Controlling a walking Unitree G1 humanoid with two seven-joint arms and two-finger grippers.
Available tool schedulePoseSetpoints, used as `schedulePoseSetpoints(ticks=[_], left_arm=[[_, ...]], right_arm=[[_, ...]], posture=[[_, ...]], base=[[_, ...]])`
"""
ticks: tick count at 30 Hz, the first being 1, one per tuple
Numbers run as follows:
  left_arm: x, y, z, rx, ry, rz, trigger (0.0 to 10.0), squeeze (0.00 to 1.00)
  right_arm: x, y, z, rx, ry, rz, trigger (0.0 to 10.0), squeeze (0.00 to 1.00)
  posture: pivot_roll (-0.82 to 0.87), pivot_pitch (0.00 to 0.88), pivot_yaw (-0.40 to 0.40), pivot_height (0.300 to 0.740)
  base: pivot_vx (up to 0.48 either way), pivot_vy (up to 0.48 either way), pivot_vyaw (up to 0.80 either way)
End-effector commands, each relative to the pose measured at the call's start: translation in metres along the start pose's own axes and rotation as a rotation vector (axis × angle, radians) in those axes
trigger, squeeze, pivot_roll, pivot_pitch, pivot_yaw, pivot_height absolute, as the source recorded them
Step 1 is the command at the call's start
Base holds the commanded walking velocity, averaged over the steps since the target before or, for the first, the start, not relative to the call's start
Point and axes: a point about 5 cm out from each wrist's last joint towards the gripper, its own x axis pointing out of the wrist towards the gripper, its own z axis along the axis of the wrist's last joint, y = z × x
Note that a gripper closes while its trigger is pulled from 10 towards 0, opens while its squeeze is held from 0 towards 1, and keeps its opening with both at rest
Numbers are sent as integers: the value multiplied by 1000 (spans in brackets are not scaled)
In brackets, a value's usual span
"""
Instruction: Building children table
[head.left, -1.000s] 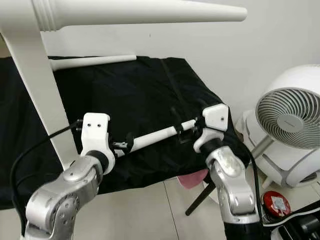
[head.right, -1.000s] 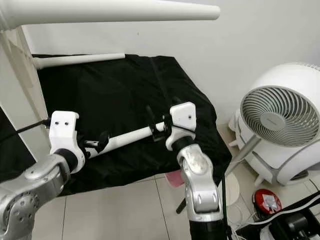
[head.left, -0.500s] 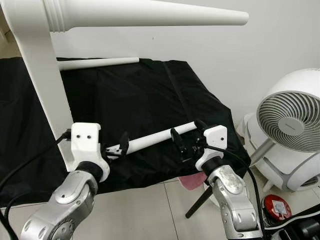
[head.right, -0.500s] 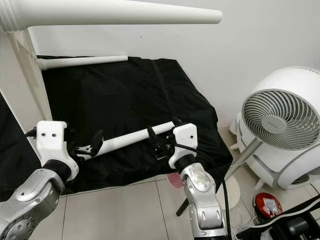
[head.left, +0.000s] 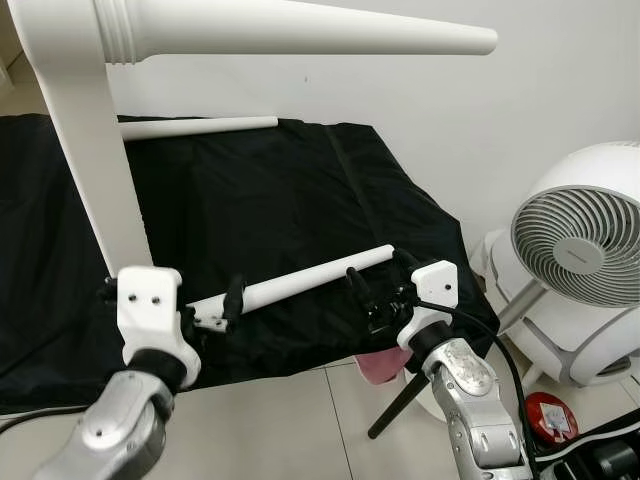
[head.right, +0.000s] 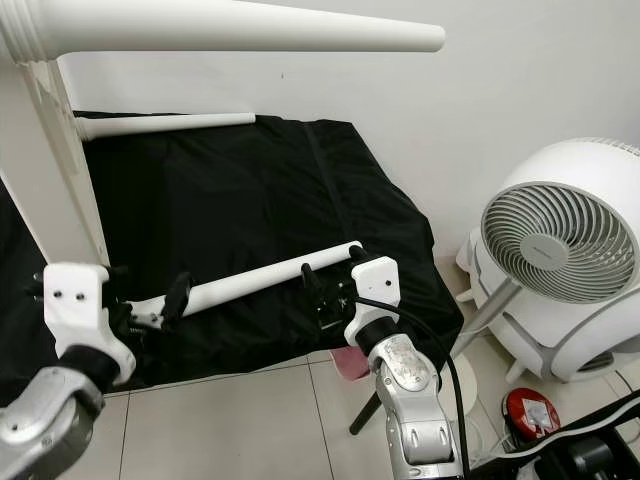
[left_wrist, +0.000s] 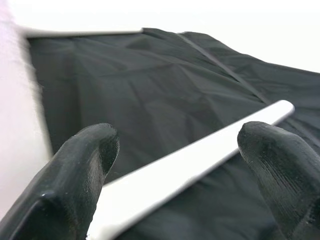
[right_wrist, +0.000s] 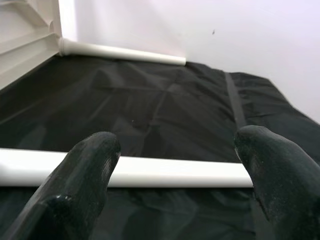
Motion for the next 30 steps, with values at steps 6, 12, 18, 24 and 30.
schedulePoseSetpoints(ticks=[6, 12, 18, 24, 30], left_arm=[[-12, -25, -6, 82, -23, -438, 10000, 0], [-15, -19, -8, 94, -27, -384, 10000, 0], [-20, -10, -8, 133, -11, -358, 10000, 0], [-23, -2, -10, 163, -17, -316, 10000, 0], [-20, 8, -11, 181, -29, -261, 10000, 0]], right_arm=[[3, 0, -4, -7, 4, 16, 10000, 0], [3, -2, -5, -5, 7, 21, 10000, 0], [4, -2, -5, -6, 6, 26, 10000, 0], [6, -2, -7, -8, 4, 33, 10000, 0], [7, -1, -7, -4, 3, 31, 10000, 0]], posture=[[55, 0, -124, 740], [65, 0, -137, 740], [72, 0, -140, 740], [80, 0, -143, 740], [80, 0, -143, 740]], base=[[0, 0, 0], [0, 0, 0], [0, 0, 0], [0, 0, 0], [0, 0, 0]])
